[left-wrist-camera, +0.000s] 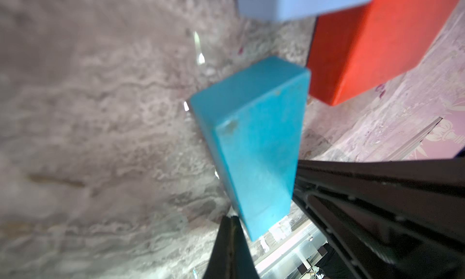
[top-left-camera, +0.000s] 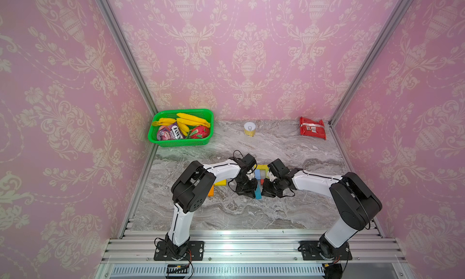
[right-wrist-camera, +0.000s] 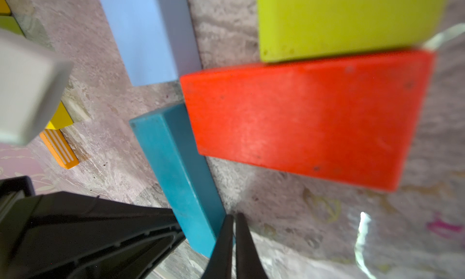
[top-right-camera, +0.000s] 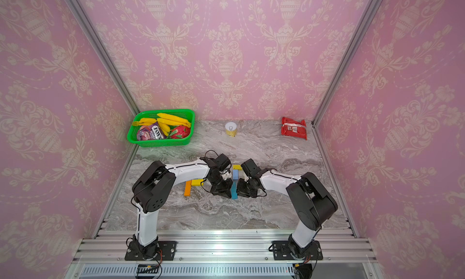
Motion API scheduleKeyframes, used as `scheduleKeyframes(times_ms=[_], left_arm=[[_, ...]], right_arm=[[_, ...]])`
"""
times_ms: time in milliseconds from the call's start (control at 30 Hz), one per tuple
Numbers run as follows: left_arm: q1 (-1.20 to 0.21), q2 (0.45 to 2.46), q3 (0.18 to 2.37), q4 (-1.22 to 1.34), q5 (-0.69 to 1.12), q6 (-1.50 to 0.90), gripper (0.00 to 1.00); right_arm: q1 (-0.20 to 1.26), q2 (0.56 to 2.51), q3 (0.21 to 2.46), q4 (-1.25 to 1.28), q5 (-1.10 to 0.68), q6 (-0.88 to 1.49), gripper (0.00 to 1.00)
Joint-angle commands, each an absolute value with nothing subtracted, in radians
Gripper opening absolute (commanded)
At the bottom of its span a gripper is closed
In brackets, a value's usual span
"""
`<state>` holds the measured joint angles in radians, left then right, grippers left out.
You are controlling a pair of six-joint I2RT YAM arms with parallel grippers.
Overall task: Assemble the letter p with building blocks
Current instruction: Assemble the building block at the center of the board.
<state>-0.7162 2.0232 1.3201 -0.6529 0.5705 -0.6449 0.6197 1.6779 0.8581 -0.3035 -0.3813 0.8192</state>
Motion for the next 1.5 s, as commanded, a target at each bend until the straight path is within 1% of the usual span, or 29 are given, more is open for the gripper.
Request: scheduleKeyframes(times_ms=[0,767,1467], left_arm=[[-0.713,2.054,1.348,-0.642,0.566,-0.626,0.00],[-0.701,2.037,1.350,-0.642,0.531,-0.645,0.00],[-0.700,2.050,1.370,-0.655,0.531,-0.637,0.00]], right_arm=[[0.618,1.704,0.858,-0.334,-0.371,0.808,0.09],[0.597,1.689,0.846,-0.345,-0.368,0.796,0.10],[0.589,1.723,0.893,-0.357,-0.372,0.783,0.10]])
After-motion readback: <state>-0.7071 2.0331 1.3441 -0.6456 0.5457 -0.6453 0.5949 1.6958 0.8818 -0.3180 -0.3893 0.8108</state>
